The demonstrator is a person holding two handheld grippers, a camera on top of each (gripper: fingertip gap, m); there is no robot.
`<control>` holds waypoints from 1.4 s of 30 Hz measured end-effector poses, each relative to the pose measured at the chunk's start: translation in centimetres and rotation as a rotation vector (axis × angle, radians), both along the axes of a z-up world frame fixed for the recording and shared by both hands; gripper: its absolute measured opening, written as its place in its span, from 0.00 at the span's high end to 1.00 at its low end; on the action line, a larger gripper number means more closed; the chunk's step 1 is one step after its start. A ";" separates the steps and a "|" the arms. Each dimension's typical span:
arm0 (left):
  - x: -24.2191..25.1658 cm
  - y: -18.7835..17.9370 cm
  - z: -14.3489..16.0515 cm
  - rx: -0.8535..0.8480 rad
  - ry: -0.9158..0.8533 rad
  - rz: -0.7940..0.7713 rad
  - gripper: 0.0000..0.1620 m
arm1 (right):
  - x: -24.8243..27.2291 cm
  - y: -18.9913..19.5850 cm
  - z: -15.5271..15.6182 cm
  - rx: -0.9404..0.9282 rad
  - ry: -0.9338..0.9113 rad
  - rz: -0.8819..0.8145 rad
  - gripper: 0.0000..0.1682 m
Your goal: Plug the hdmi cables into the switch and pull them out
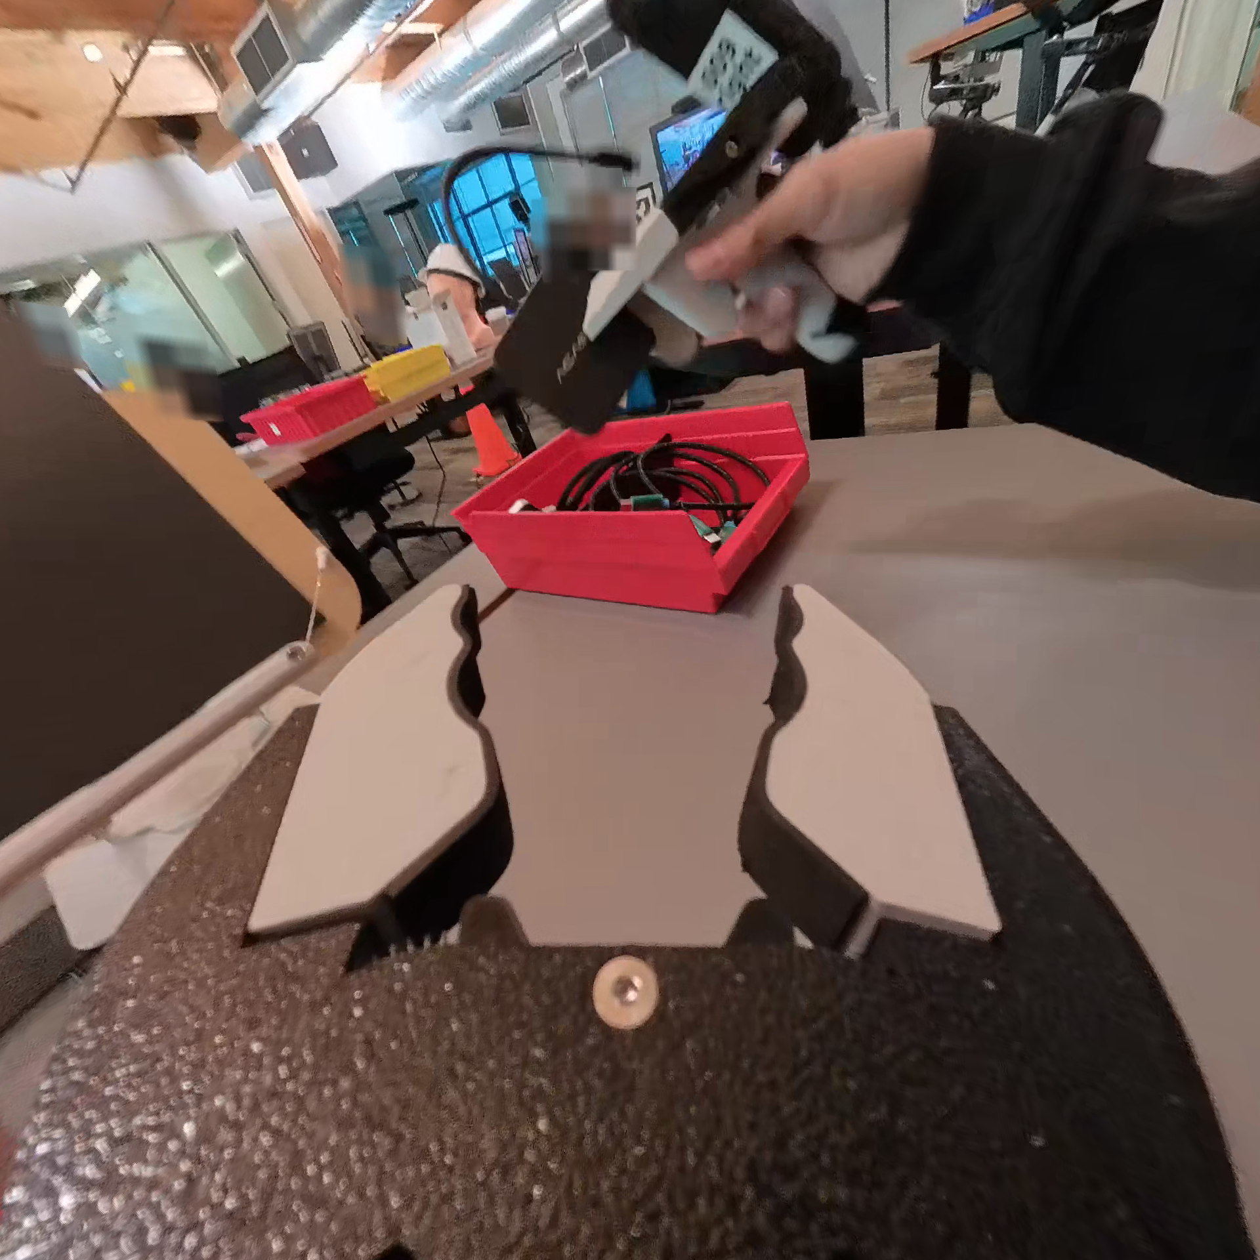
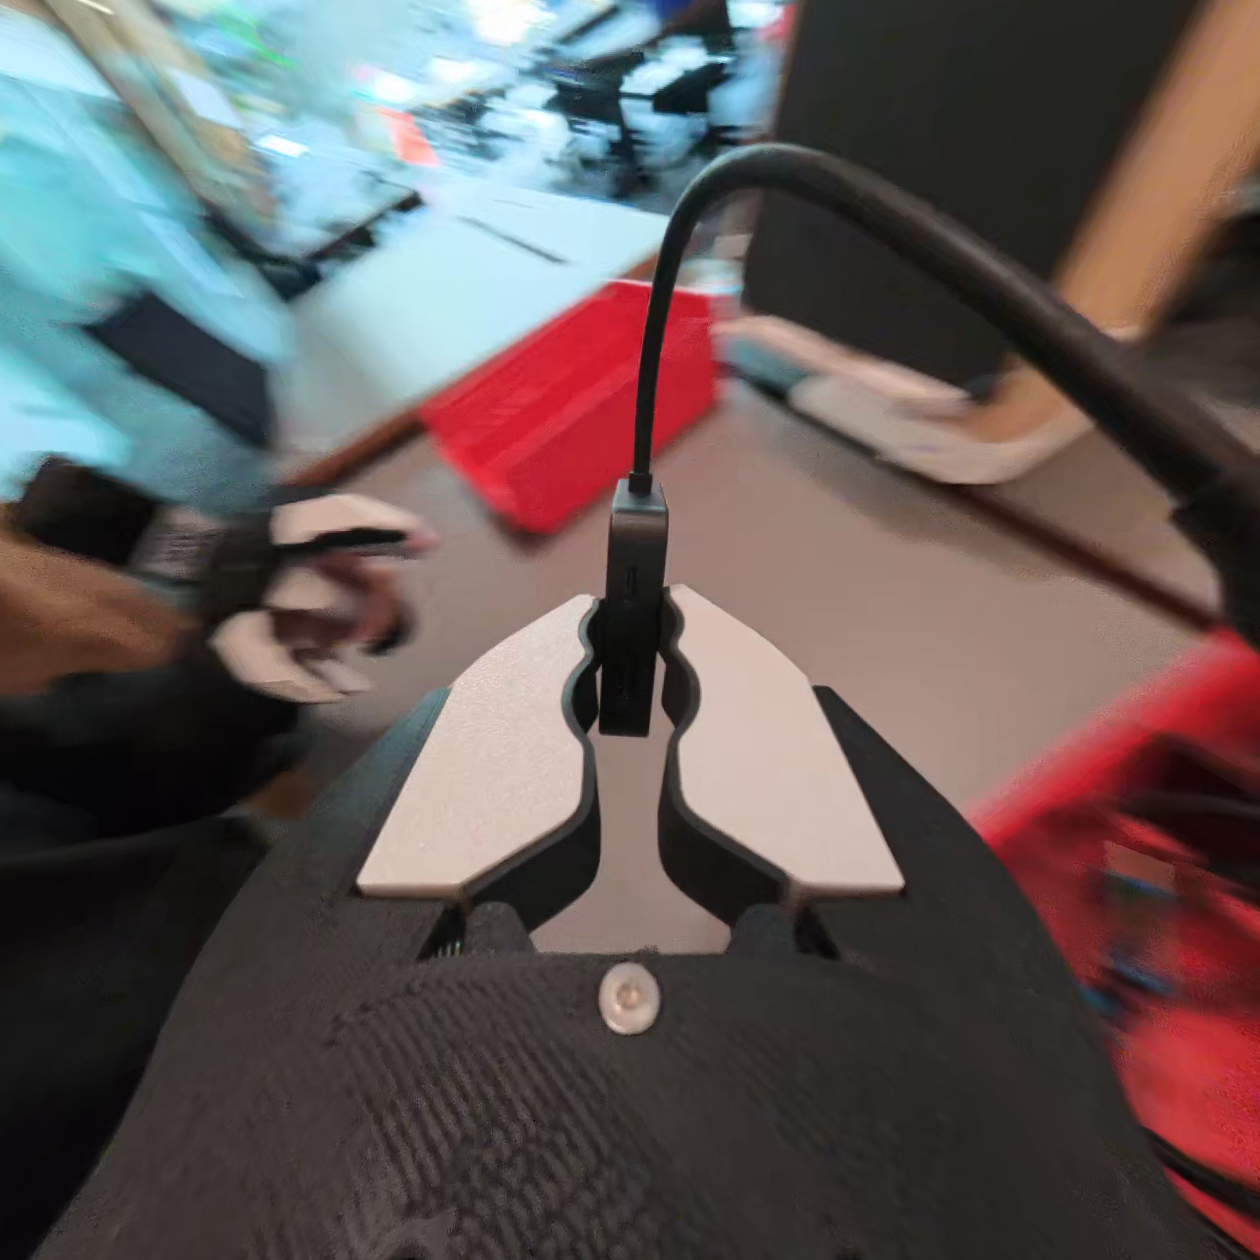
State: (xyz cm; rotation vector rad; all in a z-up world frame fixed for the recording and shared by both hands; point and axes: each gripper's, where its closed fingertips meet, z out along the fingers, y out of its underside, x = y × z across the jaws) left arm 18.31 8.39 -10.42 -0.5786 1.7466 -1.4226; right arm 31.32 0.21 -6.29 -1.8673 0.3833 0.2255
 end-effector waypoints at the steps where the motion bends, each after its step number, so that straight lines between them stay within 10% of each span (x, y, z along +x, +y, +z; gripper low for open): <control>1: -0.1 0.2 -0.4 -0.011 0.020 -0.002 0.50 | 3.5 -2.0 0.0 -0.060 -0.056 -0.087 0.91; 11: -1.3 1.2 -5.0 -0.028 0.174 -0.003 0.55 | 26.2 -13.6 -5.0 -0.719 -0.484 -0.309 0.91; 22: -0.2 2.1 -6.0 -0.026 0.239 0.015 0.57 | 28.3 -13.1 -14.6 -1.218 -0.600 0.014 0.91; 32: 0.3 0.9 -6.0 -0.024 0.237 -0.020 0.58 | 26.3 -15.2 -9.2 -1.065 -0.597 -0.181 0.77; 42: 4.4 -2.8 -3.8 -0.155 0.282 -0.110 0.57 | 9.3 -19.4 -6.6 -0.513 -0.548 -0.439 0.76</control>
